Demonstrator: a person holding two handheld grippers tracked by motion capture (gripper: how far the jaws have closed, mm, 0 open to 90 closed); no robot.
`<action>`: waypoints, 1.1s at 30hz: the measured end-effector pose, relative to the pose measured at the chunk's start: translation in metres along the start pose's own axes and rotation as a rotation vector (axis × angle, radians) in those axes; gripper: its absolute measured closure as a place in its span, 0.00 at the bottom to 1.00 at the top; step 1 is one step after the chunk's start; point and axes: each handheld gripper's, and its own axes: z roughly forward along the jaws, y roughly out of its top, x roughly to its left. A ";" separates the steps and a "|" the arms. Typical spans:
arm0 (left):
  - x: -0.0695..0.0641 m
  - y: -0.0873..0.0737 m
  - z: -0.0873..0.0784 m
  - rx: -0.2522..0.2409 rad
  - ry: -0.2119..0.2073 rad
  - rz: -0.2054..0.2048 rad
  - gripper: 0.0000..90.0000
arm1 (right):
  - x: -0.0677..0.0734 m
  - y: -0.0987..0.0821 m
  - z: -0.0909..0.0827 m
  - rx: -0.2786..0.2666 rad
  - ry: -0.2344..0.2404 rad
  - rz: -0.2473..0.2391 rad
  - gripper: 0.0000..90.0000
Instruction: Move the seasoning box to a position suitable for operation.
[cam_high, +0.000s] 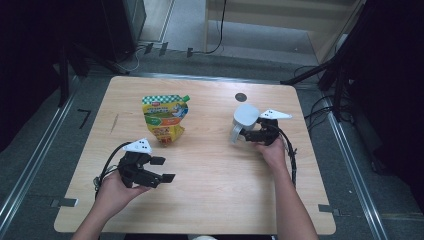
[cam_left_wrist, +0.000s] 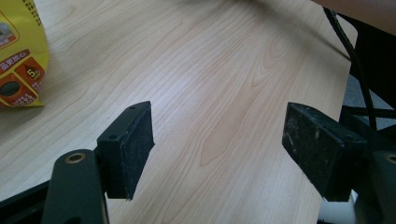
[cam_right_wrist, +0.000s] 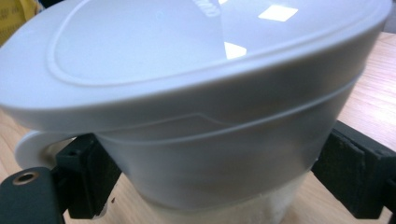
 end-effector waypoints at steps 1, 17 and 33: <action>0.000 0.000 0.000 0.002 0.000 0.002 0.29 | 0.000 0.000 0.003 -0.002 0.001 0.009 0.10; 0.002 -0.002 -0.004 -0.008 0.004 -0.009 0.30 | 0.011 -0.001 0.026 0.040 -0.091 -0.005 0.13; 0.001 0.003 0.003 0.002 0.002 0.005 0.30 | 0.044 0.000 -0.009 0.011 -0.030 -0.032 0.14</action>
